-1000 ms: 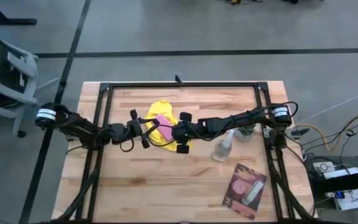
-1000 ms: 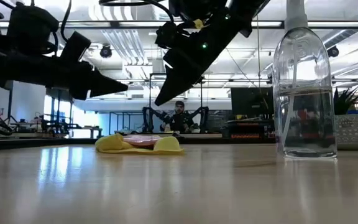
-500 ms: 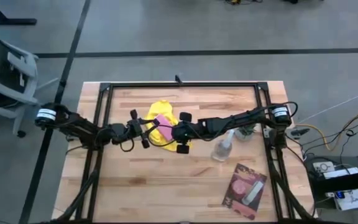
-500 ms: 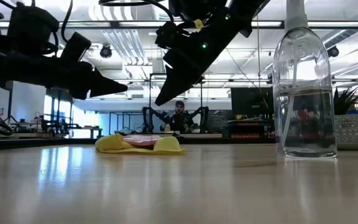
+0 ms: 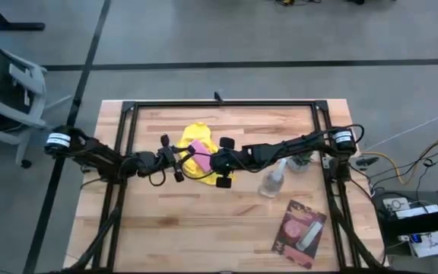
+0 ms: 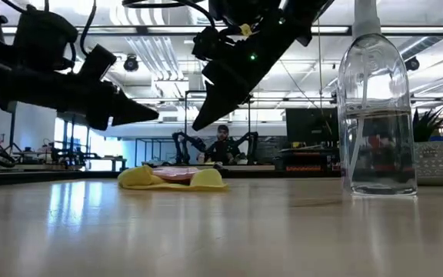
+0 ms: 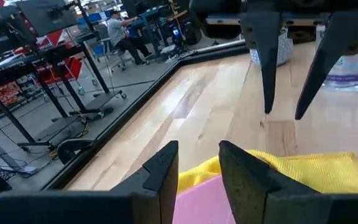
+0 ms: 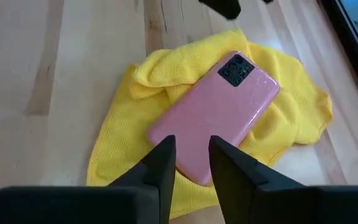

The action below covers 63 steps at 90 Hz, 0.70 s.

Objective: Apply microfiber cloth
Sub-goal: Wipe the front of the pink cellphone with a microfiber cloth

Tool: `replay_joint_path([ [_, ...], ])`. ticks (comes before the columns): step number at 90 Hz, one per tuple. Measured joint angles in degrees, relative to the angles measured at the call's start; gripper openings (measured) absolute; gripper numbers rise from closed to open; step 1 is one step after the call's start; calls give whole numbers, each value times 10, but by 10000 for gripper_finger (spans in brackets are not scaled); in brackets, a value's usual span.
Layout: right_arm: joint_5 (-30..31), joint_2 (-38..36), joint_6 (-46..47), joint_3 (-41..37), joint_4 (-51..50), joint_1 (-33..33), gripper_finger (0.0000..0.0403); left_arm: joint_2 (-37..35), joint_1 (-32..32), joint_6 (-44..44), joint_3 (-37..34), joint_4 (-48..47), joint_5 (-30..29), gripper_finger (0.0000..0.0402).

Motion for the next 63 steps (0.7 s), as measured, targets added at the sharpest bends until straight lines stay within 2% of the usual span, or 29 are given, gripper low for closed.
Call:
replay_joint_path([
  [15,0,0,0,0,5,0,62,61,27,-26,33,-13,-1,98],
  [27,0,2,13,0,86,0,53,89,40,-44,35,-13,-2,98],
  [34,0,2,19,0,92,0,49,91,45,-47,29,-12,-2,98],
  [42,3,2,-17,0,105,0,46,91,55,-52,23,-12,-2,98],
  [55,10,21,-139,1,111,4,41,93,79,-77,20,-31,-2,98],
  [63,14,50,-149,-1,110,12,36,104,94,-90,19,-36,-2,98],
])
